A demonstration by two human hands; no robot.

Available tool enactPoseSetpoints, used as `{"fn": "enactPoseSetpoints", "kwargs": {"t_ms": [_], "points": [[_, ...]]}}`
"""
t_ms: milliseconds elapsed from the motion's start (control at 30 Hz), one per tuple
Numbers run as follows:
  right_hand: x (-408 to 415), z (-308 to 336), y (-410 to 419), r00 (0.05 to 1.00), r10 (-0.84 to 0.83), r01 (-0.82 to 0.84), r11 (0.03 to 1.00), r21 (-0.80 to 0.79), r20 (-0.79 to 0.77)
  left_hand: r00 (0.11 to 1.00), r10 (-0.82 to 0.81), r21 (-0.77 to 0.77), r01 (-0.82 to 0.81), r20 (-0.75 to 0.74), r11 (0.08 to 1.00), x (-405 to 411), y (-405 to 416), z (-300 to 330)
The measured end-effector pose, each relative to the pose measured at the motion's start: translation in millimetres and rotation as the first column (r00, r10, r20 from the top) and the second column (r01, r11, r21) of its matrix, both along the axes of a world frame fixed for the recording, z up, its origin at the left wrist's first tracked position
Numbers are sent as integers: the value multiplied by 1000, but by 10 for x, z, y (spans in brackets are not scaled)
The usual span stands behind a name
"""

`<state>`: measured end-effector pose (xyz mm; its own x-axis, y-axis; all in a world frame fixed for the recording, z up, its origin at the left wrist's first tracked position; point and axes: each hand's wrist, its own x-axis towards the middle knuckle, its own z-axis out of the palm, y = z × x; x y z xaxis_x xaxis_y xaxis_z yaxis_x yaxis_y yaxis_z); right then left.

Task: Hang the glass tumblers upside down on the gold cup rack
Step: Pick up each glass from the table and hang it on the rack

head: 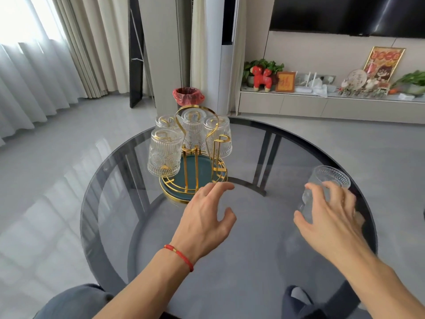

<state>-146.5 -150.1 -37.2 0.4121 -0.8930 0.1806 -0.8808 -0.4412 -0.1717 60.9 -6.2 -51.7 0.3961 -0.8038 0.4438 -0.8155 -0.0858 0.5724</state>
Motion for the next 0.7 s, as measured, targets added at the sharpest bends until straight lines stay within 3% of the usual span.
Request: {"fn": "enactPoseSetpoints", "kwargs": {"t_ms": [167, 333, 600, 700], "points": [[-78, -62, -60, 980, -2, 10, 999, -41, 199, 999, -41, 23, 41, -13, 999, -49, -18, -49], [-229, 5, -56, 948, 14, -28, 999, 40, 317, 991, -124, 53, 127, -58, 990, -161, -35, -77], [-80, 78, 181, 783, 297, -431, 893, 131, 547, 916, -318, 115, 353, -243, 929, -322, -44, -78], [80, 83, 279, 722, 346, -531, 832, 158, 599, 911, -305, 58, 333, -277, 941, -349, -28, -51]]}}
